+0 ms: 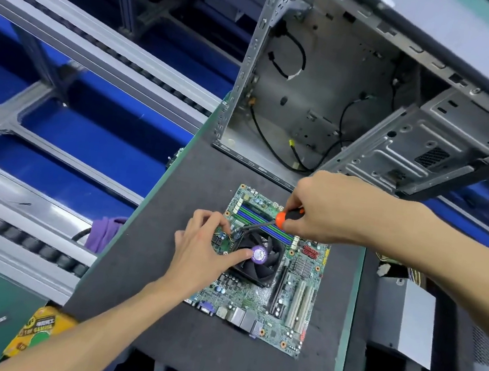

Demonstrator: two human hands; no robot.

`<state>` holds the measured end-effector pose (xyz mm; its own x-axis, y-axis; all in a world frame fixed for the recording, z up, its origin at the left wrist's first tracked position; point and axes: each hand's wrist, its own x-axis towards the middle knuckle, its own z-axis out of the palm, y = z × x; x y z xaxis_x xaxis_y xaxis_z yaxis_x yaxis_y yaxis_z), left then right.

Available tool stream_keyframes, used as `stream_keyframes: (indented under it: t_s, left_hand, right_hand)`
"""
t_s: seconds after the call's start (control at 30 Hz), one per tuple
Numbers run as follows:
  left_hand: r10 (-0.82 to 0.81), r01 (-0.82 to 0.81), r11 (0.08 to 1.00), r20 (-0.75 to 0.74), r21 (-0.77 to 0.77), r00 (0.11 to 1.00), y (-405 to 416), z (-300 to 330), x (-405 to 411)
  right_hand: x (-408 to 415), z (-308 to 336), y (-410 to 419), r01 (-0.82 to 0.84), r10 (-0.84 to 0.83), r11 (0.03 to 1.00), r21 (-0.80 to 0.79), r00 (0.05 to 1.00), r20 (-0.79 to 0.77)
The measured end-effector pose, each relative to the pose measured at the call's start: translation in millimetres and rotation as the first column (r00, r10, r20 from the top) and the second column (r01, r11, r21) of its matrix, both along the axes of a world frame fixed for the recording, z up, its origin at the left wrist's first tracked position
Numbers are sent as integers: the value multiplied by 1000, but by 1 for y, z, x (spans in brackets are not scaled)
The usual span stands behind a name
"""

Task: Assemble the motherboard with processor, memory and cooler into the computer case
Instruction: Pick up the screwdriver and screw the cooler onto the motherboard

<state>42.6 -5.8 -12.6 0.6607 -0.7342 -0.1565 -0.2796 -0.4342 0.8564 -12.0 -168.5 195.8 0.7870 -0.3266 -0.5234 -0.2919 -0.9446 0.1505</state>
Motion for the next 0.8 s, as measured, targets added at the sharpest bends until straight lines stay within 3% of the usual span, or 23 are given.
stream_keyframes:
  t_s: [0.13,0.27,0.43,0.6,0.8]
  left_hand:
    - [9,-9,1000,-41,22,999,-1,1,0]
    - [10,2,996,-138,92,990,-6,1,6]
    - [-43,78,982,-200,175,979,-11,-1,14]
    - [-53,99,975,-222,201,974,-12,-4,20]
    - [-50,101,978,-268,180,962,-15,-3,22]
  right_hand:
    - [4,1,8,-216,213,969,-123,976,-32]
    - [14,7,16,-635,622,734,-240,771,-137]
    - [21,8,13,-788,758,588,-182,615,-218]
    - [27,3,13,-769,746,632,-94,637,-193]
    - [16,-8,1,-391,384,920,-37,914,-132]
